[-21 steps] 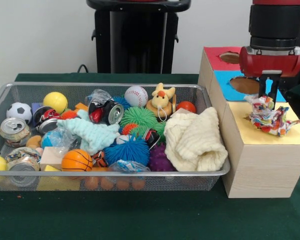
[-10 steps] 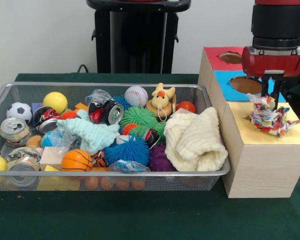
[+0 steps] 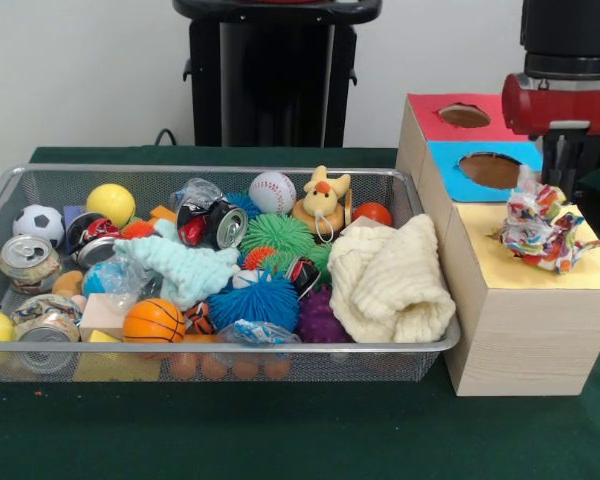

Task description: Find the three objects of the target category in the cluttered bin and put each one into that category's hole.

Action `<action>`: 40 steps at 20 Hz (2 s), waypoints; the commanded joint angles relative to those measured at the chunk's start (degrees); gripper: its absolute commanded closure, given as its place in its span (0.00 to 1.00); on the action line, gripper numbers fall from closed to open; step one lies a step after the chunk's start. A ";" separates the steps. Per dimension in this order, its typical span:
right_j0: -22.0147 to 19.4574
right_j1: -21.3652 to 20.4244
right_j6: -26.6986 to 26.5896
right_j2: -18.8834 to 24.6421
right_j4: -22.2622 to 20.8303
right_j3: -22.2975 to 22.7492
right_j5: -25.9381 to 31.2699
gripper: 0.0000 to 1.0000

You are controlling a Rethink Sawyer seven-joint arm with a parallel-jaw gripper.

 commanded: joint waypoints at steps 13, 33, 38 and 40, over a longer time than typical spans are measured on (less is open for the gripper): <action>1.46 -1.27 10.59 -4.42 0.62 -3.07 13.44 1.00; 2.37 -1.68 10.69 -7.63 1.07 -4.25 17.04 1.00; 2.13 -1.76 10.15 -7.31 1.32 -3.80 16.47 0.00; 2.22 -1.75 10.18 -7.37 1.37 -3.87 16.66 0.00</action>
